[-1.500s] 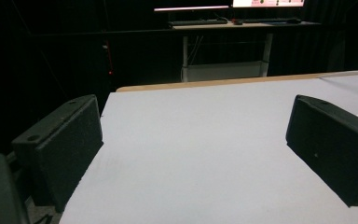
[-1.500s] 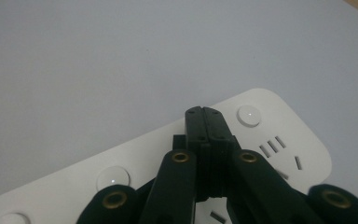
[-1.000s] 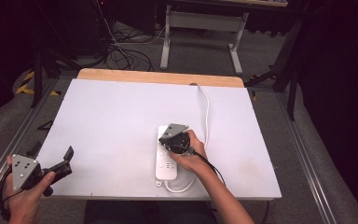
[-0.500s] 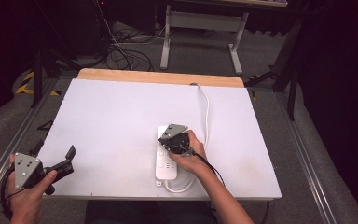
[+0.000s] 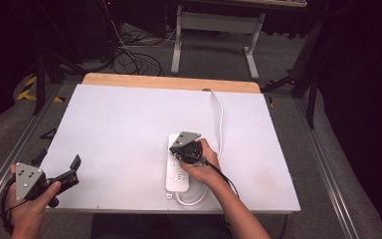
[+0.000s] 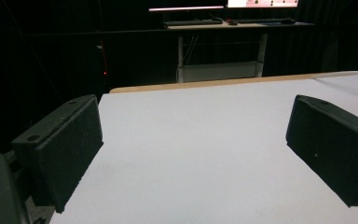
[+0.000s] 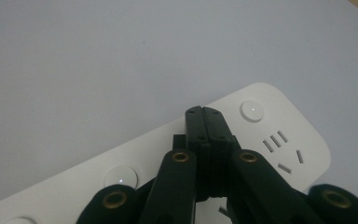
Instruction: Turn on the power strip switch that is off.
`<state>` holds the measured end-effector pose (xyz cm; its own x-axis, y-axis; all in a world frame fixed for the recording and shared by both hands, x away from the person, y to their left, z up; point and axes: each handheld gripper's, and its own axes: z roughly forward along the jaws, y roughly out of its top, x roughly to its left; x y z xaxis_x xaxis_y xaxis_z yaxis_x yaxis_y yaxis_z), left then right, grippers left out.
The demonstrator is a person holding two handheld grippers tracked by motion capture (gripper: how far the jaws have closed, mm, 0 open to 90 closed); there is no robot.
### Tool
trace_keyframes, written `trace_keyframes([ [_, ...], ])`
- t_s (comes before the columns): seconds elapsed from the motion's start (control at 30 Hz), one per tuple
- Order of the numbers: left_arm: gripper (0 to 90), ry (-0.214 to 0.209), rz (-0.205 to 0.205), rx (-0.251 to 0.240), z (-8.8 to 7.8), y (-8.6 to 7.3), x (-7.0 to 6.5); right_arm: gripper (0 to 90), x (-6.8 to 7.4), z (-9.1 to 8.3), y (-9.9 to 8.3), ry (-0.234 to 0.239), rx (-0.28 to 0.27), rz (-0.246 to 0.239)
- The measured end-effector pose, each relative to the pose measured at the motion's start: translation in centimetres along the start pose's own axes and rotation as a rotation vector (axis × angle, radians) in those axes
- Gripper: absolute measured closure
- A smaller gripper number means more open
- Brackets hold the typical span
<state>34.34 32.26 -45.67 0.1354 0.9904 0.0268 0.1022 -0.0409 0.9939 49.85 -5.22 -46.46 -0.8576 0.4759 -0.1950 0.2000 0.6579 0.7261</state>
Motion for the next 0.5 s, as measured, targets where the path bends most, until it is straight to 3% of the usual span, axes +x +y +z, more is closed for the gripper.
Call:
trace_keyframes([
  [0.5,4.2,-0.008,0.001,0.001,0.08,0.09,-0.15,90.0,0.17,-0.05,-0.14,-0.012,-0.008,0.006],
])
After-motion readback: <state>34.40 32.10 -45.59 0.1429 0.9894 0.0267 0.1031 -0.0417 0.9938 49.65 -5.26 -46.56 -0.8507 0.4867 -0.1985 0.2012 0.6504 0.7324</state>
